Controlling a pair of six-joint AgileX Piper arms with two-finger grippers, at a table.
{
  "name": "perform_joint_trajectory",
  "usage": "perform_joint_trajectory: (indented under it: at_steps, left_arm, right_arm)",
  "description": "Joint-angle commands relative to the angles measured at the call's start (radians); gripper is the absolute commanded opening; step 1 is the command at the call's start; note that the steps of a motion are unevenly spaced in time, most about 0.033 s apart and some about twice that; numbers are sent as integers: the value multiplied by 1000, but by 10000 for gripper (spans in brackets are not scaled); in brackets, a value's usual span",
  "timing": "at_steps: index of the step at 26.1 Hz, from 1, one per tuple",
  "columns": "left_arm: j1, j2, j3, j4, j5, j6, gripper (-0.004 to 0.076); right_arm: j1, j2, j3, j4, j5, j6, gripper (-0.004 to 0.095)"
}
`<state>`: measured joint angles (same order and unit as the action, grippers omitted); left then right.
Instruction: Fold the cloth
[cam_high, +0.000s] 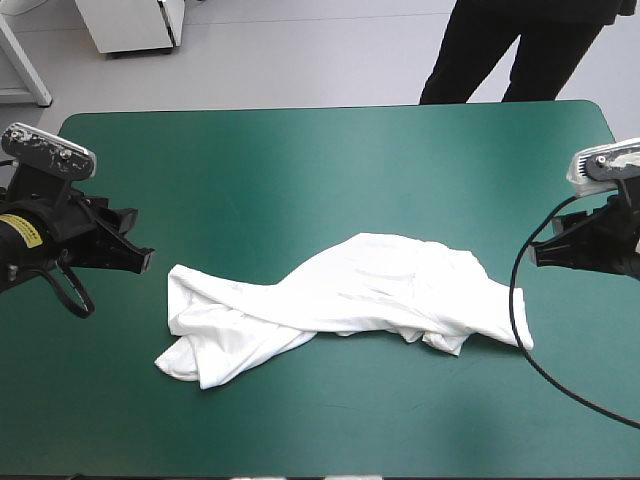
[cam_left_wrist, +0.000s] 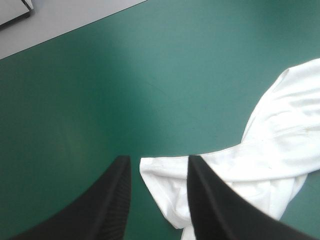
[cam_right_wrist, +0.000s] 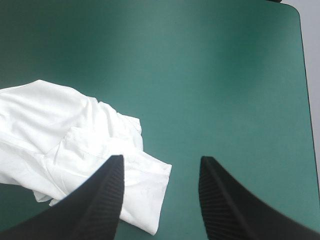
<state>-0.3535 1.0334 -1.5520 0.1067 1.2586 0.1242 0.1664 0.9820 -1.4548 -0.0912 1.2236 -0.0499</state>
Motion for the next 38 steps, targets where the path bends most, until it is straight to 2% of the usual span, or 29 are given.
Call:
perform_joint_trajectory:
  at_steps: [1,23,27,31,34,38]
  left_arm:
    - [-2,-9,-21,-3,28,-11,281]
    - [-2,18,-4,7,30,-36,281]
    - [8,68,153,80,30,-51,281]
    - [90,68,326,17,30,-41,284]
    - [181,38,475,-79,30,-5,342]
    - [188,33,634,-129,30,-1,393]
  right_arm:
    - [0,-4,-21,-6,-54,-8,437]
    - [0,-4,-21,4,-72,-8,437]
    - [2,15,-21,21,-89,-8,437]
    - [24,25,-21,16,-89,-8,437]
    - [102,53,-21,-39,-89,-16,437]
    - [153,92,-21,-37,-84,-16,437]
